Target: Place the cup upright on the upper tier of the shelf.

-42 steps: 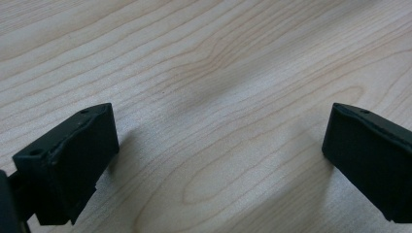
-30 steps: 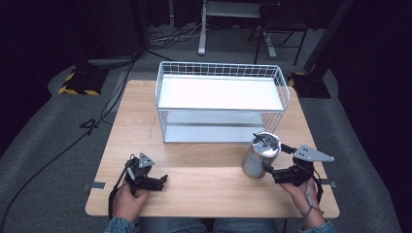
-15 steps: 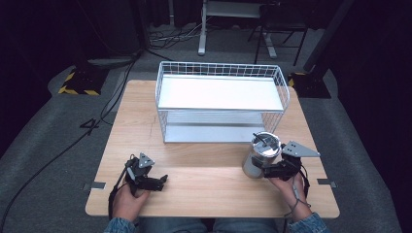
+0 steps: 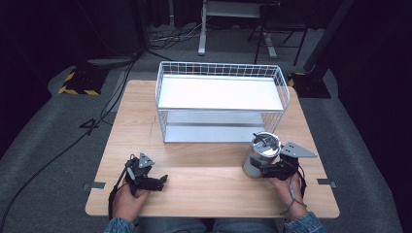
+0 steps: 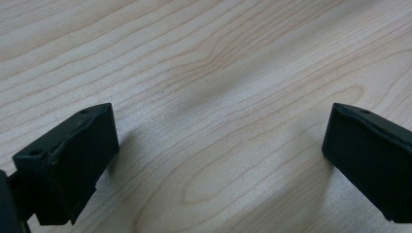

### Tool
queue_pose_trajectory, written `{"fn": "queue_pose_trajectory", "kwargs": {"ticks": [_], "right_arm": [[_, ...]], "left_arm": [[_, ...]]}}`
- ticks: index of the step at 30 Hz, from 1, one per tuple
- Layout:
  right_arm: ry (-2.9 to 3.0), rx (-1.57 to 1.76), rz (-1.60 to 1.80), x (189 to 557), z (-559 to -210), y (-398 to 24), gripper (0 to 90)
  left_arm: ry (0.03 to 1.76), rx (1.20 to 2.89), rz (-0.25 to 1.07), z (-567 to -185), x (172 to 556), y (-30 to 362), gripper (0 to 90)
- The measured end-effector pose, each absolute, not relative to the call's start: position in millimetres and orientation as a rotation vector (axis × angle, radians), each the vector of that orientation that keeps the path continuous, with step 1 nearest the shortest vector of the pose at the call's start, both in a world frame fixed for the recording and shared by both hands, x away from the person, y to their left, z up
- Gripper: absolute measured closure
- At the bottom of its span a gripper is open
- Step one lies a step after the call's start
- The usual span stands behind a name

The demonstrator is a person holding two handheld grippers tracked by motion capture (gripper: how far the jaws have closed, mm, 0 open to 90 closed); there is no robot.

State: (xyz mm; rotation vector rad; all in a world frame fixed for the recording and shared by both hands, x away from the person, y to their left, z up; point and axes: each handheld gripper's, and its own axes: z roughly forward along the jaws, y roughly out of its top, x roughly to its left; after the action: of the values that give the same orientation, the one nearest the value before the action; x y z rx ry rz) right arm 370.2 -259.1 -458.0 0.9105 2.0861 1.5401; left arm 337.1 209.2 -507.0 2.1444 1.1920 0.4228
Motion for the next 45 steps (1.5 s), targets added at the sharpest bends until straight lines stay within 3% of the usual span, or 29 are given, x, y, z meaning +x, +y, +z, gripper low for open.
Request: {"fn": "queue_pose_trajectory", "kwargs": {"ticks": [18,45], "right_arm": [[2.109,0.883,1.503,368,-447,-259,3.5],[2.065,0.809,1.466,372,-356,-268,3.5]], "left_arm": [[1.192,2.145,0.423,-507,337,209,0.2],[1.192,2.144,0.422,-507,337,209,0.2]]}}
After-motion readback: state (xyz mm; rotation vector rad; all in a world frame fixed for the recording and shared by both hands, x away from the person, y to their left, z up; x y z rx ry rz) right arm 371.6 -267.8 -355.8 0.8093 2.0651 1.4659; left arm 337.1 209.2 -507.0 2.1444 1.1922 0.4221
